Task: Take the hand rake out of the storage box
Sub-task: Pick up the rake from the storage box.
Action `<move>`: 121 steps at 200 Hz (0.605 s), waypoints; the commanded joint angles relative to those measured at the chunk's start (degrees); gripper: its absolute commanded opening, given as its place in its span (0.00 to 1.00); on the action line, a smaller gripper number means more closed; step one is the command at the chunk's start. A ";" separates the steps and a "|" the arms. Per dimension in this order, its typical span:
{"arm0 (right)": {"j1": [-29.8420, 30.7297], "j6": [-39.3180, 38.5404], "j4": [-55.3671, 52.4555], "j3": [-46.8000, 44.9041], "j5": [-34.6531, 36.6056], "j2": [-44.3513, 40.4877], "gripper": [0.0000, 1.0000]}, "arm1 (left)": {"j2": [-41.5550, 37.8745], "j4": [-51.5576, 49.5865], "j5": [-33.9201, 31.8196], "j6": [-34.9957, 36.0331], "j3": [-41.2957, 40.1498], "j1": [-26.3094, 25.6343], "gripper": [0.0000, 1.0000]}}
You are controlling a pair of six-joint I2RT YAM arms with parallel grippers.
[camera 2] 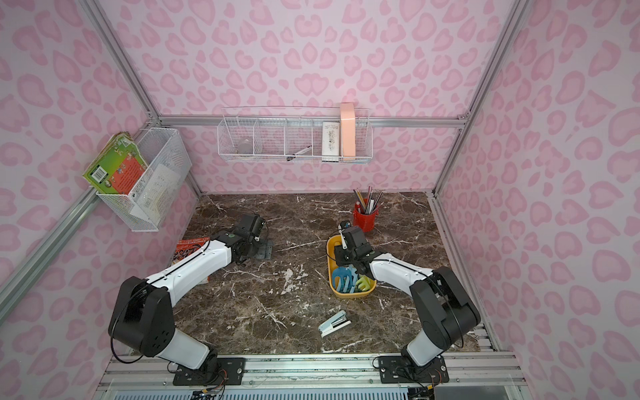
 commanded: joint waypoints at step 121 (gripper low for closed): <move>2.26 3.89 -5.36 3.77 -1.17 5.74 0.42 | -0.75 -1.03 -1.13 -0.77 0.15 -0.03 0.95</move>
